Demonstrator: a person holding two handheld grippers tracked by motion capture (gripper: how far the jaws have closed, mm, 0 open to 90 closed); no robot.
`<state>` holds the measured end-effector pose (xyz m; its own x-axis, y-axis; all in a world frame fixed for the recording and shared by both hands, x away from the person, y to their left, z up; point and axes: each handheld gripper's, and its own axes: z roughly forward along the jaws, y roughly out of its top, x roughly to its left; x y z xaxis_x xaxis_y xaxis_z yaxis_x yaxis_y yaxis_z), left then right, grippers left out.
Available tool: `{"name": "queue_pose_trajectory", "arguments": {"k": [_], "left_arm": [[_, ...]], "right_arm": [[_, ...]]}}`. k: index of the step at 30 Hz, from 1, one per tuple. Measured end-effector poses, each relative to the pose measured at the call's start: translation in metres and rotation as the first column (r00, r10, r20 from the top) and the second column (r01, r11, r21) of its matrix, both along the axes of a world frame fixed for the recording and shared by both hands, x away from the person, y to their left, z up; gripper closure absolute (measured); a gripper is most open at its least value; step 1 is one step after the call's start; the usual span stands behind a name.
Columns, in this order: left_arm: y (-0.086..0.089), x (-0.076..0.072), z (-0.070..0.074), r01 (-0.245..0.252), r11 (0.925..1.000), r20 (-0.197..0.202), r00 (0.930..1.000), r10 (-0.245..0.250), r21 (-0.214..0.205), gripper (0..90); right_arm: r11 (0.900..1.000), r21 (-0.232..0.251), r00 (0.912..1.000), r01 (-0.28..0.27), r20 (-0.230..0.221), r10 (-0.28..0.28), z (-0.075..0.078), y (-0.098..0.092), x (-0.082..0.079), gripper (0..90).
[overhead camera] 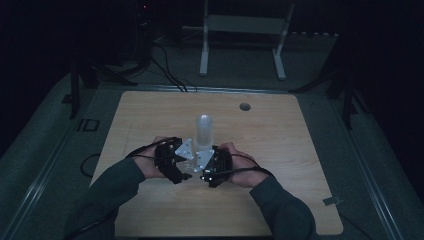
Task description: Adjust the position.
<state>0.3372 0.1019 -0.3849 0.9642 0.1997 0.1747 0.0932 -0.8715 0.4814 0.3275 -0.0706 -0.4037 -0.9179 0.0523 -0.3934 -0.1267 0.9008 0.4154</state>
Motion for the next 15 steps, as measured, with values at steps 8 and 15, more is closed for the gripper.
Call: {"name": "queue_pose_trajectory", "arguments": {"k": [8,15], "left_arm": [[0.0003,0.0009,-0.0016,0.012,0.9999,-0.023,0.9997,-0.012,-0.003,37.8],[0.0027,0.0011,-0.0023,0.007,0.9998,-0.025,0.9996,-0.008,-0.016,40.3]], "right_arm": [[1.0000,-0.002,1.0000,-0.009,0.003,0.009,-0.0001,0.0000,0.0002,31.1],[1.0000,0.008,1.0000,-0.003,0.004,0.003,-0.0006,-0.0007,-0.0003,17.6]]}}
